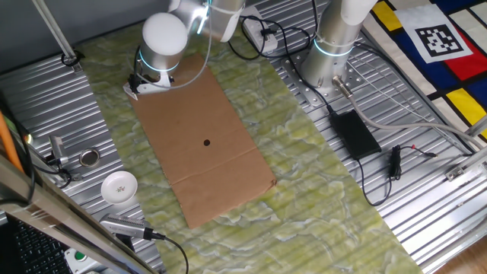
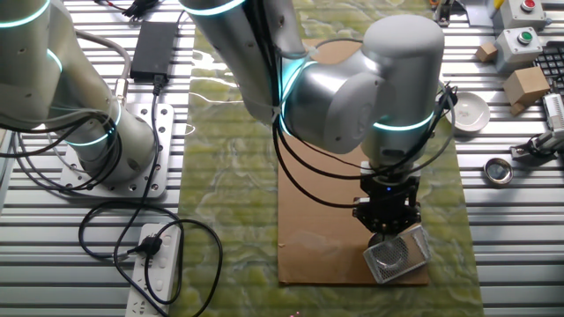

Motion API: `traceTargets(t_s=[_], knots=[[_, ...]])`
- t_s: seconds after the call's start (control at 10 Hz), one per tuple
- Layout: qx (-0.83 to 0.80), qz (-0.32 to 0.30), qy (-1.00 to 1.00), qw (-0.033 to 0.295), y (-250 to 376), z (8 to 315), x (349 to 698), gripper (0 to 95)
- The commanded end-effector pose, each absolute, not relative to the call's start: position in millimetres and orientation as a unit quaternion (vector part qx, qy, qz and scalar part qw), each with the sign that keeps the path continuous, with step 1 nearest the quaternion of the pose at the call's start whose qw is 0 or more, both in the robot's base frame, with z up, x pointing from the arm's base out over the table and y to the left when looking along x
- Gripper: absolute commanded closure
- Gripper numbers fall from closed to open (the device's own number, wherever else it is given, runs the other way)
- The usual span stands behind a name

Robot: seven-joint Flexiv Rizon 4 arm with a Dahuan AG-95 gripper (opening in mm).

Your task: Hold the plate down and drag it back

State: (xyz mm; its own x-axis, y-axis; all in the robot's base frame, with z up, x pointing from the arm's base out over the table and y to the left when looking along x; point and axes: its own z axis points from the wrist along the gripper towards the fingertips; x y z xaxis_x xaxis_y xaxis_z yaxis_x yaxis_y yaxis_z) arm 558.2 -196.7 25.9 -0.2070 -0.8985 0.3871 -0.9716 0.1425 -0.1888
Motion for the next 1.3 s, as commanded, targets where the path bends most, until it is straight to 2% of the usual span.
traceTargets(t_s=[0.1,1.3], knots=[[0.62,0.2,-0.753,0.089,-197,26,558,95.0],[0.578,0.186,-0.791,0.071,-175,22,548,95.0]])
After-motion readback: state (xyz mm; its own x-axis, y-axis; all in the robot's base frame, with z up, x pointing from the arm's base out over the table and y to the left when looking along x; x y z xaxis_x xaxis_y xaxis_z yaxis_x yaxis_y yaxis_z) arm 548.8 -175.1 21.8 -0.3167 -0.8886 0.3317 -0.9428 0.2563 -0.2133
